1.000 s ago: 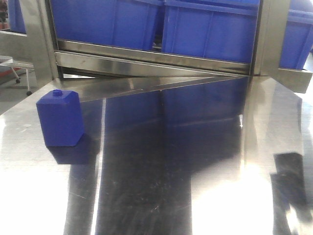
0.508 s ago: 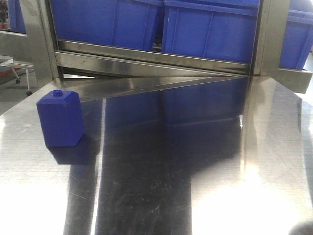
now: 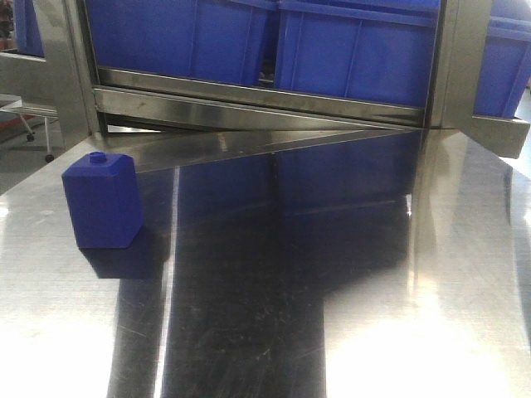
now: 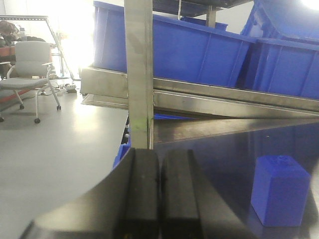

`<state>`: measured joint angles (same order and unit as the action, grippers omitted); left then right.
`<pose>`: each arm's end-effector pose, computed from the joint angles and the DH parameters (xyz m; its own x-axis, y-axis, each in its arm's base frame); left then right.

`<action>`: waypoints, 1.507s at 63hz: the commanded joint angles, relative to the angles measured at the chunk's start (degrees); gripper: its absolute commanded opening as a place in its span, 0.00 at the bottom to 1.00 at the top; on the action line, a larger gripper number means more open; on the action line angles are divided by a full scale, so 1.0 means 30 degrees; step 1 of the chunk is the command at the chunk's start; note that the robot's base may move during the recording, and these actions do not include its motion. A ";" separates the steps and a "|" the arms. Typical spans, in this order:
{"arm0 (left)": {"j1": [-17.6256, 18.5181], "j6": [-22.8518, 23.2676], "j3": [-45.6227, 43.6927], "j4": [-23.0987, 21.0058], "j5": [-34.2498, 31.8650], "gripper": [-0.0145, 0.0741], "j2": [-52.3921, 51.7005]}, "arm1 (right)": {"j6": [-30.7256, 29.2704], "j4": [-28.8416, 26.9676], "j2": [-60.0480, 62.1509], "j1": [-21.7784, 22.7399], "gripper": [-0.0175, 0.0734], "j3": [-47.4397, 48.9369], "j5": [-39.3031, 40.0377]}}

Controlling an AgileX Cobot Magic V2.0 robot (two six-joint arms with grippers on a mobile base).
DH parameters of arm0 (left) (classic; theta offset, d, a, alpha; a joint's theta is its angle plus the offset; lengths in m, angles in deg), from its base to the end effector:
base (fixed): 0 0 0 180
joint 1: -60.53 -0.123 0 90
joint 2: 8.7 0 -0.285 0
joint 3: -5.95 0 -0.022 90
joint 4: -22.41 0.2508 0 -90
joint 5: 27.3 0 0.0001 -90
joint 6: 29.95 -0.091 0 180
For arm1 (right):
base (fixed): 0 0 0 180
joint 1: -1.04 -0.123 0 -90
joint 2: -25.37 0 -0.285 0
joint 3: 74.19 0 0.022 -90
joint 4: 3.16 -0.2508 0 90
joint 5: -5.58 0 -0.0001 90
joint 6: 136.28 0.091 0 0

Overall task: Pick and sort blue part to right shelf
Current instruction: 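Move the left gripper over the other blue part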

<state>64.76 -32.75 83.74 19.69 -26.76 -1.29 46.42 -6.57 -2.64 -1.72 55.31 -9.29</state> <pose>0.0561 -0.0042 0.2093 0.0742 -0.0041 -0.9972 0.0741 0.9972 0.0014 0.0804 0.0053 0.3229 -0.0648 0.1014 -0.9927 -0.0569 0.9928 0.1052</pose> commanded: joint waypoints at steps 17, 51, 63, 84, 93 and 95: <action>0.0098 0.0219 0.0394 -0.0008 -0.1604 0.30 -0.0361 | -0.0187 0.0157 -0.0071 0.0133 0.50 0.0579 0.1771; 0.0098 0.0219 0.0394 -0.0008 -0.1604 0.30 -0.0361 | -0.0187 0.0157 -0.0071 0.0133 0.50 0.0579 0.1771; 0.0098 0.0219 -0.0268 -0.0190 -0.1608 0.30 0.0478 | -0.0187 0.0157 -0.0071 0.0133 0.50 0.0579 0.1771; 0.0098 0.0219 -0.3818 -0.2526 -0.1604 0.30 0.6945 | -0.0187 0.0157 -0.0071 0.0133 0.50 0.0579 0.1771; 0.0098 0.0219 -0.5871 -0.5493 -0.1192 0.30 1.0285 | -0.0187 0.0157 -0.0071 0.0133 0.50 0.0579 0.1771; 0.0098 0.0219 -0.6321 -0.5493 -0.0852 0.30 1.0888 | -0.0187 0.0157 -0.0071 0.0133 0.50 0.0579 0.1771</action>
<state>64.76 -32.75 69.61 5.28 -26.50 27.00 46.30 -6.44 -2.54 -1.72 55.31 -9.29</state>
